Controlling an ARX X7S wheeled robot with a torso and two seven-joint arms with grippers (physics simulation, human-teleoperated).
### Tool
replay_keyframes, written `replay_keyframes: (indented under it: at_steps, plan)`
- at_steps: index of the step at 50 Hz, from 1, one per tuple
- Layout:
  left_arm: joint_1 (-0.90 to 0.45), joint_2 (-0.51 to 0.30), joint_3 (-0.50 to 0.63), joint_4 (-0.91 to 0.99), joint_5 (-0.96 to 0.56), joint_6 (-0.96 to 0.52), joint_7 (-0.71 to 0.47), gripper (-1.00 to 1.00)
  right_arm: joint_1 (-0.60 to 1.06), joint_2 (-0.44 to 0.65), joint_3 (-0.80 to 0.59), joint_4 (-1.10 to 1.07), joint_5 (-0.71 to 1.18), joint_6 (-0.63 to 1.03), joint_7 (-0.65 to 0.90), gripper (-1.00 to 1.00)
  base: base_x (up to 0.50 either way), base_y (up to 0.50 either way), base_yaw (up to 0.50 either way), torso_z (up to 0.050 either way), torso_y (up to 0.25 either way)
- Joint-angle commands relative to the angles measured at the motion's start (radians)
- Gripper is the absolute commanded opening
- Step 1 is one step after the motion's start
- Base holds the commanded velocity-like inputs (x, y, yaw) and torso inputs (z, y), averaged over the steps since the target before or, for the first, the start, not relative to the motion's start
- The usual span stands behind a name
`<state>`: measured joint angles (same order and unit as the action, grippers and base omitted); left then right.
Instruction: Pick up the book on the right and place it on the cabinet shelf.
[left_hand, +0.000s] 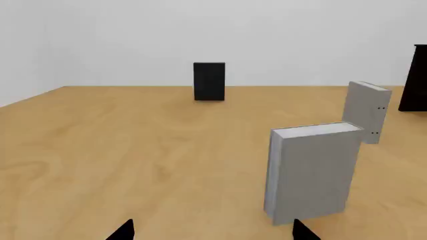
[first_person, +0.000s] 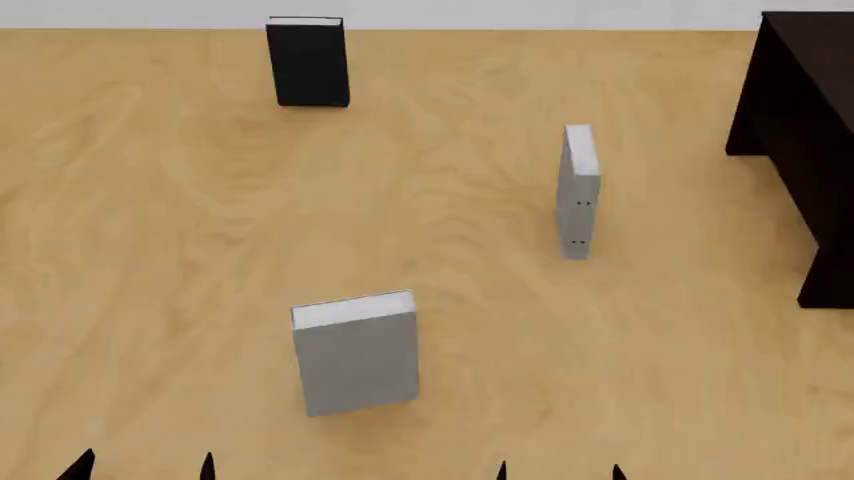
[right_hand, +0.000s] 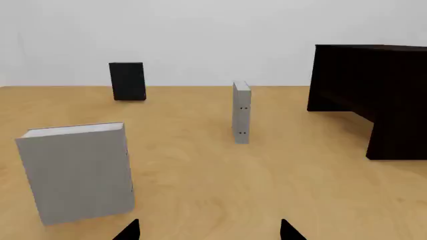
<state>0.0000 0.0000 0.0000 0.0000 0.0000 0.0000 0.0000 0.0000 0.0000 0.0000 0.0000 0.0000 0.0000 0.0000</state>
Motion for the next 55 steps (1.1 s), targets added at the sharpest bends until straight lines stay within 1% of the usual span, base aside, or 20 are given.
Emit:
replay_keyframes:
  at_steps: [1, 3, 4, 5, 6, 7, 13, 14, 17, 19, 21, 22, 24, 29, 33, 36, 39, 49, 50, 55]
  plan:
    - [0.0, -0.01, 0.011, 0.0, -0.01, 0.0, -0.011, 1.0, 0.0, 0.009, 0.0, 0.0, 0.009, 0.0, 0.013, 1.0, 0.0, 0.0, 0.0, 0.0, 0.0]
    - [-0.004, -0.018, 0.022, -0.019, -0.002, 0.029, -0.019, 1.0, 0.007, 0.015, -0.02, 0.01, 0.02, 0.004, 0.02, 1.0, 0.0, 0.0, 0.0, 0.0, 0.0]
    - [0.0, -0.03, 0.037, -0.031, -0.009, 0.044, 0.0, 1.0, 0.011, 0.02, -0.024, 0.019, 0.024, -0.004, 0.026, 1.0, 0.0, 0.0, 0.0, 0.0, 0.0]
    - [0.009, -0.035, 0.043, -0.02, -0.026, 0.046, 0.014, 1.0, 0.012, 0.024, -0.029, 0.021, 0.028, -0.007, 0.03, 1.0, 0.0, 0.0, 0.0, 0.0, 0.0]
    - [0.018, -0.036, 0.043, -0.013, -0.025, 0.079, 0.004, 1.0, 0.01, 0.027, -0.034, 0.017, 0.029, -0.004, 0.035, 1.0, 0.0, 0.0, 0.0, 0.02, 0.0]
    - [0.025, -0.04, 0.049, 0.003, -0.022, 0.054, 0.0, 1.0, 0.011, 0.031, -0.038, 0.018, 0.032, -0.002, 0.038, 1.0, 0.0, 0.0, 0.0, 0.05, 0.0]
    - [0.032, -0.052, 0.065, 0.014, -0.034, 0.063, -0.014, 1.0, 0.012, 0.047, -0.059, 0.007, 0.033, 0.013, 0.059, 1.0, 0.0, 0.0, 0.0, 0.05, 0.0]
    - [0.033, -0.055, 0.071, 0.019, -0.058, 0.046, 0.006, 1.0, 0.016, 0.05, -0.062, 0.0, 0.036, 0.023, 0.059, 1.0, 0.0, 0.0, 0.0, 0.05, 0.0]
    - [0.022, -0.059, 0.09, 0.015, -0.038, 0.052, -0.007, 1.0, 0.047, 0.064, -0.073, -0.031, 0.028, 0.079, 0.064, 1.0, 0.0, 0.0, 0.0, 0.05, 0.0]
    - [0.018, -0.062, 0.099, 0.07, -0.04, 0.008, -0.01, 1.0, 0.052, 0.076, -0.074, -0.112, 0.032, 0.125, 0.062, 1.0, 0.0, 0.0, 0.0, 0.05, 0.0]
    - [0.013, -0.073, 0.118, 0.131, 0.004, -0.004, -0.026, 1.0, 0.074, 0.092, -0.072, -0.185, 0.031, 0.201, 0.063, 1.0, 0.0, 0.0, 0.0, 0.05, 0.0]
    - [-0.004, -0.071, 0.118, 0.192, -0.007, -0.069, -0.024, 1.0, 0.093, 0.1, -0.065, -0.24, 0.042, 0.245, 0.06, 1.0, 0.0, 0.0, 0.0, 0.05, 0.0]
    - [-0.036, -0.075, 0.123, 0.221, 0.0, -0.092, -0.028, 1.0, 0.119, 0.108, -0.058, -0.292, 0.054, 0.296, 0.059, 1.0, 0.0, 0.0, 0.0, 0.05, 0.0]
    - [-0.124, -0.073, 0.108, 0.329, -0.016, -0.217, -0.049, 1.0, 0.171, 0.123, -0.034, -0.382, 0.087, 0.377, 0.06, 1.0, 0.0, 0.0, 0.0, 0.05, 0.0]
    - [-0.173, -0.08, 0.097, 0.377, -0.032, -0.29, -0.056, 1.0, 0.195, 0.129, -0.019, -0.401, 0.113, 0.399, 0.057, 1.0, 0.0, 0.0, 0.0, 0.05, 0.0]
    - [-0.203, -0.09, 0.099, 0.386, -0.022, -0.309, -0.065, 1.0, 0.207, 0.136, -0.017, -0.426, 0.126, 0.424, 0.056, 1.0, 0.0, 0.0, 0.0, 0.05, 0.0]
    - [-0.197, -0.096, 0.097, 0.375, -0.03, -0.273, -0.066, 1.0, 0.18, 0.145, -0.018, -0.43, 0.128, 0.384, 0.047, 1.0, 0.0, 0.0, 0.0, 0.05, 0.0]
    - [-0.198, -0.112, 0.11, 0.364, -0.018, -0.258, -0.092, 1.0, 0.18, 0.167, -0.024, -0.437, 0.154, 0.388, 0.026, 1.0, 0.46, -0.18, 0.0, 0.05, 0.0]
    - [-0.202, -0.106, 0.105, 0.374, -0.006, -0.298, -0.114, 1.0, 0.179, 0.168, -0.023, -0.432, 0.157, 0.385, 0.024, 1.0, 0.48, -0.18, 0.0, 0.05, 0.0]
    - [-0.194, -0.112, 0.1, 0.397, -0.029, -0.293, -0.115, 1.0, 0.182, 0.17, -0.03, -0.433, 0.163, 0.395, 0.025, 1.0, 0.48, -0.18, 0.0, 0.0, 0.0]
